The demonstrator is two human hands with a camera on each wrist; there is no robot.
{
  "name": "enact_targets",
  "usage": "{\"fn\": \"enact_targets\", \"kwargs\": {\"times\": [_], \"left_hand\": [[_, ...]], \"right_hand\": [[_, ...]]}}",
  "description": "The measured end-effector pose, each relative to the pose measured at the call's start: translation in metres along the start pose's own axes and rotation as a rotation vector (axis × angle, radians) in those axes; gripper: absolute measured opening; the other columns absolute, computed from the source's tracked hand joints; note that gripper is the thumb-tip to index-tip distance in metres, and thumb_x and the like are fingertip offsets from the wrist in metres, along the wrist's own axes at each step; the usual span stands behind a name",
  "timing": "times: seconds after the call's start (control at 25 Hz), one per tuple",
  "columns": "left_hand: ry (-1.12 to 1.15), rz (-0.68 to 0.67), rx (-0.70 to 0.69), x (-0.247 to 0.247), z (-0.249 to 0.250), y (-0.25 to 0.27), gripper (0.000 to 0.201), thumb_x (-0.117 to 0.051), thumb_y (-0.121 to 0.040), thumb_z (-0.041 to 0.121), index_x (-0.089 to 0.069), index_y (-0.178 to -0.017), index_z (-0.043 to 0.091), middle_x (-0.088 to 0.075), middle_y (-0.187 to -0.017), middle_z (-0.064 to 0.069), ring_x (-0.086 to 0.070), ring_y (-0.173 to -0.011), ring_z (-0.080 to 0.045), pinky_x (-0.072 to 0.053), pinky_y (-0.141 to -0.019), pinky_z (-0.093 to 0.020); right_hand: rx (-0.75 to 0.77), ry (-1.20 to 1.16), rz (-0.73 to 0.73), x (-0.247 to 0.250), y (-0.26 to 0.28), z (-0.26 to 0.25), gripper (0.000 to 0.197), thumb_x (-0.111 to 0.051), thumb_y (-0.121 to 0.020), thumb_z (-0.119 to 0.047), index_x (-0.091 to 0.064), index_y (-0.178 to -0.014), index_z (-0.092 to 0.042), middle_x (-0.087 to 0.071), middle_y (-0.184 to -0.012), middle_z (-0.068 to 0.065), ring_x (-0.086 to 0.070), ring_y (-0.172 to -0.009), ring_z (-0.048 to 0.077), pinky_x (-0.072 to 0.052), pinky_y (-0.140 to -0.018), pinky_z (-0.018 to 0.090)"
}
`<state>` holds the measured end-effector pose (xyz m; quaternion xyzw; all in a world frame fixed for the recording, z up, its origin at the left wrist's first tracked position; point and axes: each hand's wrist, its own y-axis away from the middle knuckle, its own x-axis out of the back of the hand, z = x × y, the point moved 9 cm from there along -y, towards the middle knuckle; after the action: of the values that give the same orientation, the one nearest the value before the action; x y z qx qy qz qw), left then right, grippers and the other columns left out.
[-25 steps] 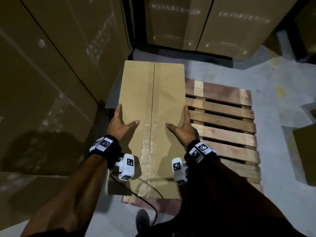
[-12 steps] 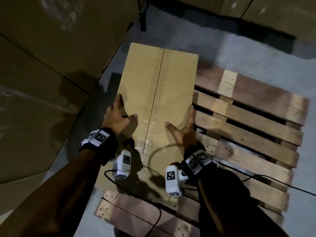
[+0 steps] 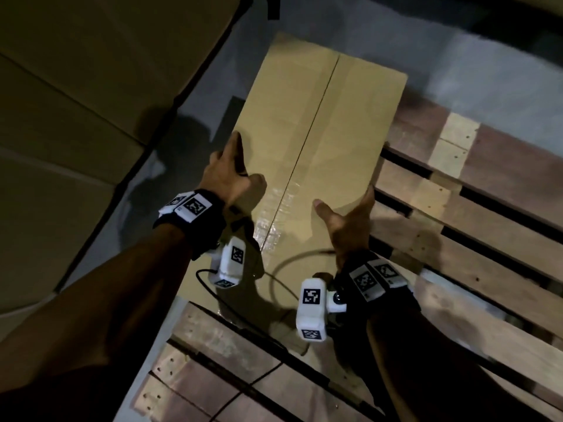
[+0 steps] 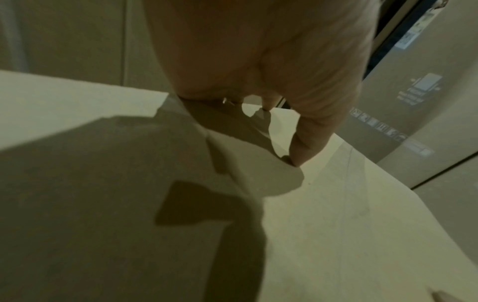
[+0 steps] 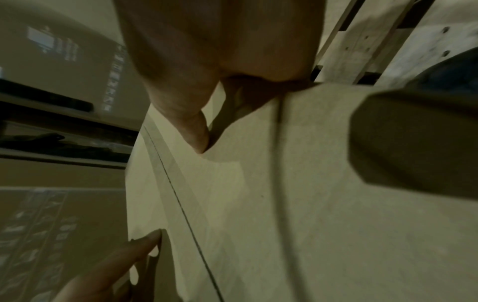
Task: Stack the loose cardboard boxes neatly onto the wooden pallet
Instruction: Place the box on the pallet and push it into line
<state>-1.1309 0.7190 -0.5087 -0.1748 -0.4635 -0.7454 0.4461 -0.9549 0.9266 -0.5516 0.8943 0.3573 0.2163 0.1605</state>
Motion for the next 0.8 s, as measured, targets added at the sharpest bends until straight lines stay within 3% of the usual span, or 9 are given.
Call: {"fn": "enact_targets", "kwargs": {"times": [0.16,0.28,0.48,0.72,0.8], "left_hand": [[-0.027,-0.016,0.005,-0.009,0.009,-0.032,0.095,-0.068,-0.086,0.030,-0.006,-0.157,0.040,-0.027,-0.152,-0.015,-0.035,-0.136,-0.043,-0.033,-0.110,-0.049],[-0.051,-0.044,0.018,-0.014,0.013,-0.052,0.092,-0.066,-0.090,0.027,-0.004,-0.157,0.039,-0.024,-0.154,-0.016,-0.033,-0.138,-0.044,-0.032,-0.111,-0.050],[-0.031,-0.061,0.022,-0.019,0.017,-0.073,0.093,-0.069,-0.089,0.031,-0.005,-0.156,0.041,-0.024,-0.154,-0.014,-0.034,-0.136,-0.042,-0.035,-0.109,-0.051],[-0.030,-0.062,0.018,-0.019,0.013,-0.078,0.093,-0.069,-0.088,0.035,-0.006,-0.156,0.042,-0.023,-0.154,-0.014,-0.033,-0.138,-0.043,-0.032,-0.113,-0.055],[-0.040,-0.068,0.006,-0.019,0.013,-0.078,0.092,-0.068,-0.089,0.036,-0.006,-0.157,0.041,-0.022,-0.156,-0.014,-0.032,-0.139,-0.042,-0.031,-0.114,-0.055]], "right_hand": [[0.012,-0.025,0.004,-0.006,-0.023,0.004,0.101,-0.085,-0.079,-0.014,-0.019,-0.156,-0.013,-0.039,-0.153,0.005,-0.041,-0.137,0.019,-0.034,-0.116,0.031],[0.002,-0.031,-0.011,-0.012,-0.039,0.006,0.102,-0.083,-0.081,-0.015,-0.015,-0.157,-0.011,-0.036,-0.156,0.010,-0.040,-0.140,0.024,-0.033,-0.118,0.039],[-0.035,0.026,-0.053,-0.026,-0.063,0.016,0.107,-0.081,-0.085,-0.025,-0.006,-0.158,-0.005,-0.017,-0.164,0.017,-0.023,-0.150,0.032,-0.026,-0.122,0.046],[-0.031,-0.055,-0.002,-0.030,-0.066,0.020,0.100,-0.083,-0.081,-0.016,-0.017,-0.156,-0.013,-0.039,-0.152,0.011,-0.042,-0.138,0.027,-0.037,-0.116,0.047],[-0.031,-0.075,-0.007,-0.031,-0.065,0.019,0.101,-0.083,-0.079,-0.022,-0.016,-0.155,-0.014,-0.040,-0.151,0.011,-0.043,-0.137,0.028,-0.038,-0.115,0.049]]}}
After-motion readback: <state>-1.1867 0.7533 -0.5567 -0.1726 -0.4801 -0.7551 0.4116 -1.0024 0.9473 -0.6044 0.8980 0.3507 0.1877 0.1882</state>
